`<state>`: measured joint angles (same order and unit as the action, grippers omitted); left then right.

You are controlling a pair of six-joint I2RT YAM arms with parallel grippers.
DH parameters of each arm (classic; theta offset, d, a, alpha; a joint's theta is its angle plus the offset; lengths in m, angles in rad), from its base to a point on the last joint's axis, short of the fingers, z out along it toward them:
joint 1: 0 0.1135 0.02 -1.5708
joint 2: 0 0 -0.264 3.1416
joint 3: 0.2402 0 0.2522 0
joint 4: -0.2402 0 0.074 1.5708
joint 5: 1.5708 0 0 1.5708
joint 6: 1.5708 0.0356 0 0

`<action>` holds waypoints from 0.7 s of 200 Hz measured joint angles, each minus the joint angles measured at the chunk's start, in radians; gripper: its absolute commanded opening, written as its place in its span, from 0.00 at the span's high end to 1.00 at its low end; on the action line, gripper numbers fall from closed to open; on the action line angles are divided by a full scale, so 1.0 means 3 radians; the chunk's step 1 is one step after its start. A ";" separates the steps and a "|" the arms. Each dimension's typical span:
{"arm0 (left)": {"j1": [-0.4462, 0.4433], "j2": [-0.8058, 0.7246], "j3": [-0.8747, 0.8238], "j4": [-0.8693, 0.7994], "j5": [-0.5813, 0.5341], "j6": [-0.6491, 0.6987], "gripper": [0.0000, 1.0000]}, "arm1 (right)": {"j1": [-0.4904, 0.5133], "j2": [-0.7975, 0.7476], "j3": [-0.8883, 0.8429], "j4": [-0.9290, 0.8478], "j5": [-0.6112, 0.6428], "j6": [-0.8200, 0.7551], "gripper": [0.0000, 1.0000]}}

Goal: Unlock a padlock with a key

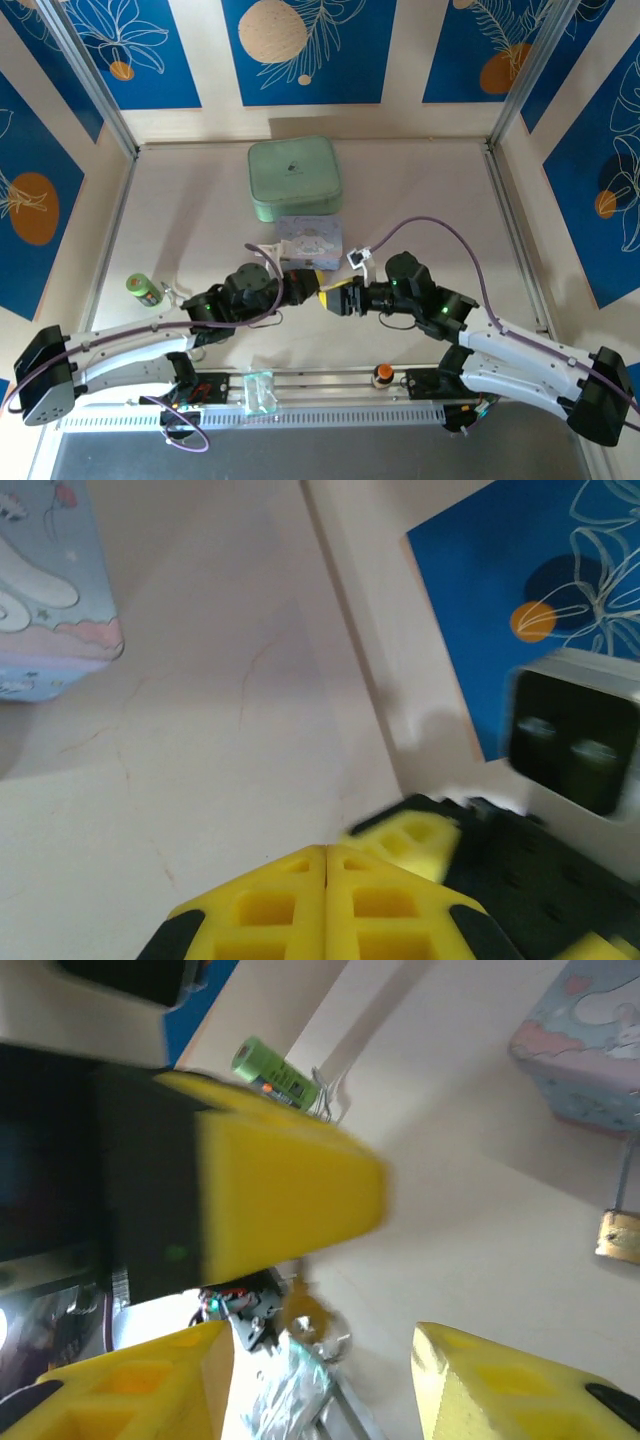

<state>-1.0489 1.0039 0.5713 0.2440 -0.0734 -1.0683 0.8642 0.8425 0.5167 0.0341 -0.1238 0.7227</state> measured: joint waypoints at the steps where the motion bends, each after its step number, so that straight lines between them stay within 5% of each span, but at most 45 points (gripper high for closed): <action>1: 0.0000 -0.0005 -0.0005 0.0011 0.0000 0.0000 1.00 | -0.0010 0.0000 -0.0009 0.0013 -0.0005 0.0005 0.50; 38: 0.0000 -0.0092 -0.0189 0.0348 -0.0071 -0.0015 1.00 | -0.0295 0.0053 -0.0291 0.0640 -0.0329 0.0565 0.40; 140: 0.0005 -0.0195 -0.0453 0.1328 -0.0549 -0.0099 1.00 | -0.0132 0.0605 -0.0387 0.2136 -0.0450 0.1710 0.52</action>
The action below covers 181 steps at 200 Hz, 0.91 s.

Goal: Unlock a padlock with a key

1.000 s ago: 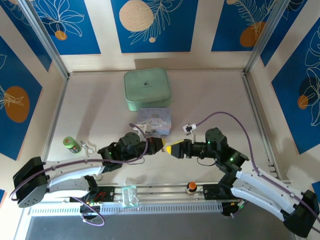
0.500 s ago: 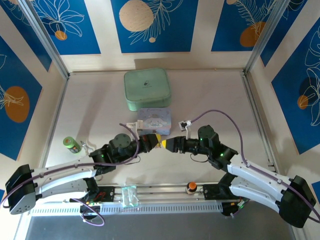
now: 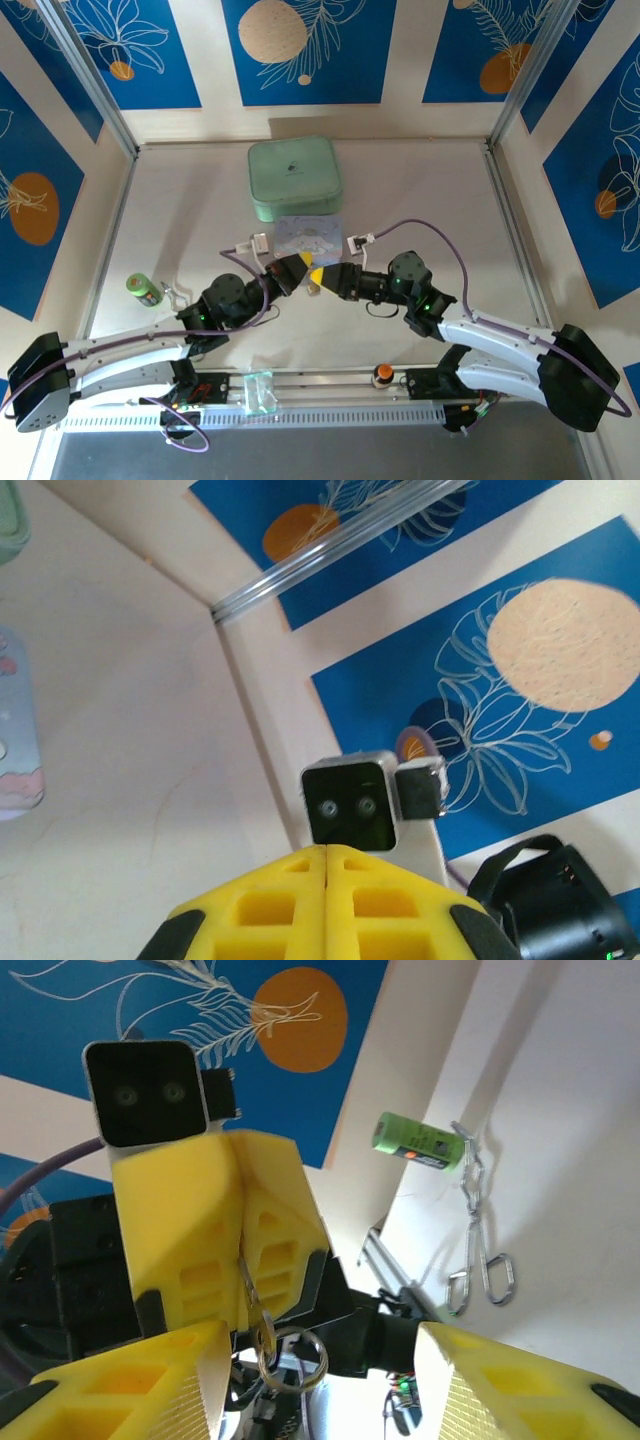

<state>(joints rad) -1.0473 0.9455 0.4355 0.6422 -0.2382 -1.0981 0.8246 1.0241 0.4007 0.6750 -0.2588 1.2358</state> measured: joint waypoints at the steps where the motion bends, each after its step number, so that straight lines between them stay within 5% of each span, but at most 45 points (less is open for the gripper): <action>1: 0.0000 0.0000 -0.0003 0.0009 0.0000 -0.0003 1.00 | 0.0001 0.0001 0.0000 0.0008 0.0000 0.0005 0.52; 112: 0.0000 0.0099 -0.0189 0.0415 -0.0112 -0.0195 1.00 | 0.0025 0.0127 -0.0015 0.0468 0.0051 0.0120 0.78; 181: 0.0000 0.0155 -0.0212 0.0593 -0.0109 -0.0251 1.00 | 0.0031 0.0153 -0.0015 0.0495 0.0064 0.0128 0.84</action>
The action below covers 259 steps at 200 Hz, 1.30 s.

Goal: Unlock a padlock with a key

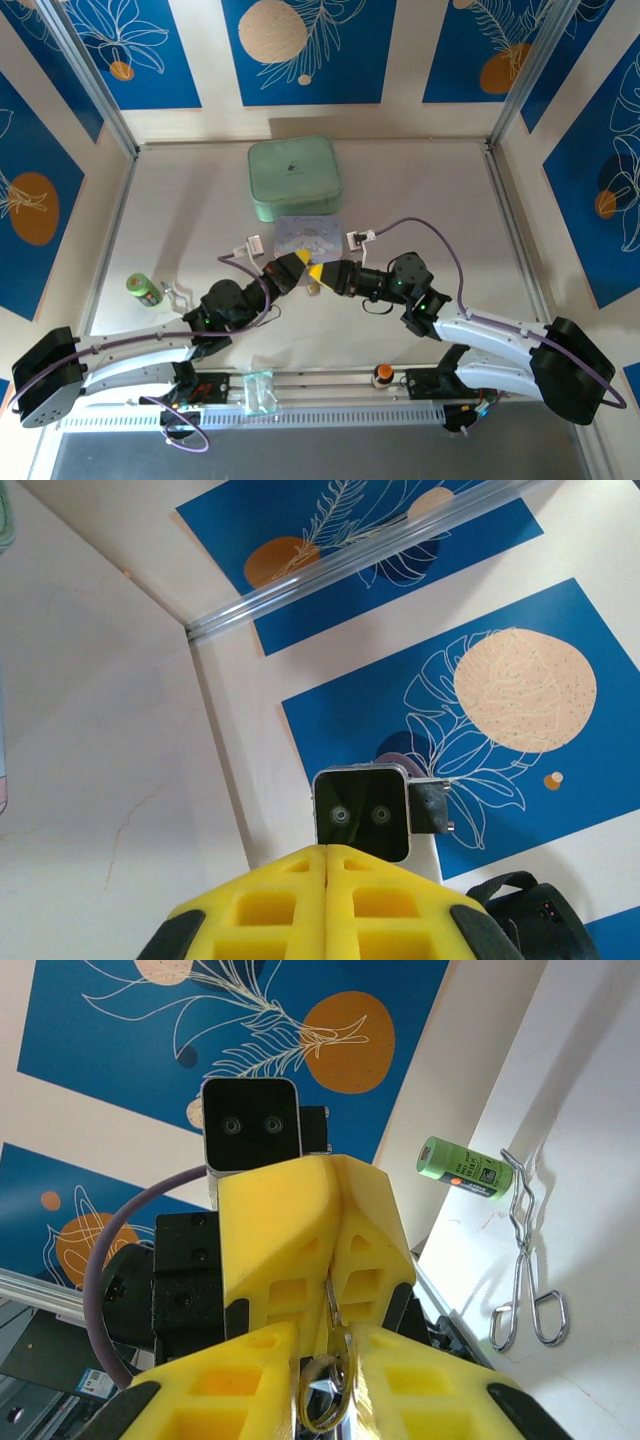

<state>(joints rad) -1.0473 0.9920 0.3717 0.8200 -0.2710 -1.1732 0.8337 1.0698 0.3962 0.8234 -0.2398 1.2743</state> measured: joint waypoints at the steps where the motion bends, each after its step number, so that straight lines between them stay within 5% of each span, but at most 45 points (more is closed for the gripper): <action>1: 0.0000 0.0000 0.0000 0.0000 0.0000 0.0000 1.00 | 0.0000 0.0001 0.0000 0.0000 0.0000 0.0000 0.84; 104: 0.0003 0.0001 0.0003 -0.0070 -0.0017 -0.0080 1.00 | -0.0056 0.0025 0.0014 -0.0090 -0.0041 -0.0070 1.00; 147: 0.0004 -0.0112 -0.0036 -0.0294 -0.0108 -0.0055 0.19 | -0.0056 0.0009 0.0014 -0.0123 -0.0023 -0.0076 1.00; 156: 0.0008 -0.0184 -0.0037 -0.0434 -0.0158 -0.0037 0.08 | -0.0056 -0.0019 0.0014 -0.0181 -0.0009 -0.0089 1.00; 203: 0.0028 -0.0456 0.0273 -0.1798 -0.0440 0.0233 0.00 | -0.0172 -0.0188 0.0085 -0.0921 0.0088 -0.0170 1.00; 259: 0.0097 0.0332 0.0495 -0.2570 -0.0366 0.0771 0.00 | -0.0365 -0.0200 0.0526 -0.2548 0.0332 -0.0484 1.00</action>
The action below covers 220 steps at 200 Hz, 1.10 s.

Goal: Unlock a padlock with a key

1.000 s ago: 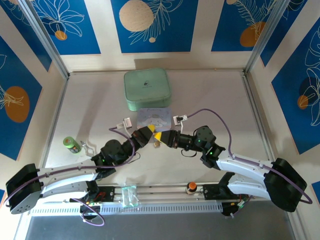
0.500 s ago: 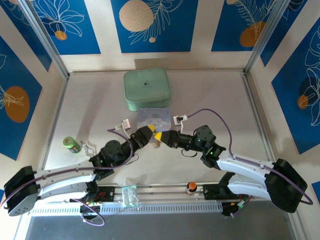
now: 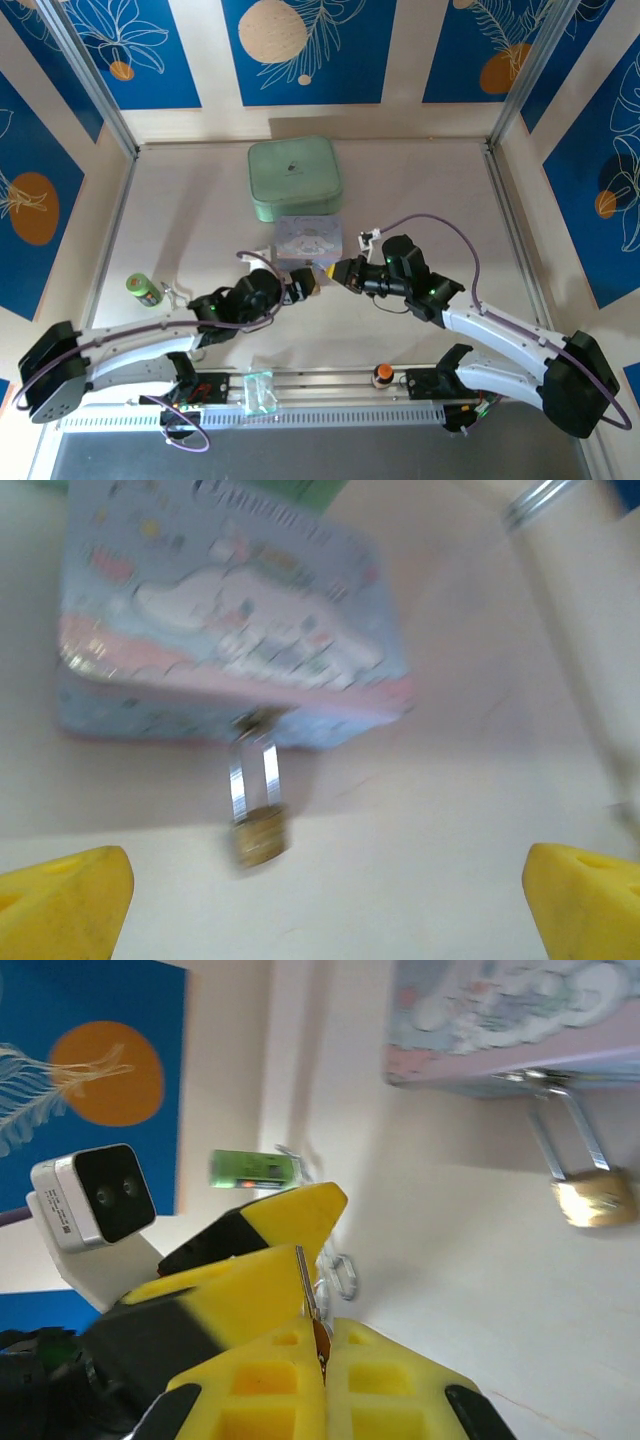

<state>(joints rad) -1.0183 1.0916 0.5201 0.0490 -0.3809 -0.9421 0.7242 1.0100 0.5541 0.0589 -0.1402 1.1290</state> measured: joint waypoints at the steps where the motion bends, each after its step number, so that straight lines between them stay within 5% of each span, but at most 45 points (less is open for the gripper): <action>1: 0.0001 0.0024 0.0001 -0.0014 0.0000 0.0017 0.00 | -0.0004 -0.0003 0.0000 -0.0025 0.0006 -0.0005 1.00; 104: 0.0187 0.1137 0.0417 0.0282 0.0309 0.0553 0.01 | -0.0158 -0.0278 -0.0366 -0.0506 0.0048 -0.0074 1.00; 138: 0.0191 0.1445 0.0529 0.0272 0.0248 0.0556 0.19 | -0.0186 -0.0345 -0.0476 -0.0512 0.0046 -0.0074 1.00; 220: 0.0238 0.1910 0.0599 0.0542 0.0245 0.0640 0.38 | -0.0262 -0.0393 -0.0526 -0.0512 0.0033 -0.0074 1.00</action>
<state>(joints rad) -0.9470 1.6646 0.6998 0.2115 -0.3073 -0.7502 0.6456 0.8921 0.3962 -0.0948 -0.1303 1.1069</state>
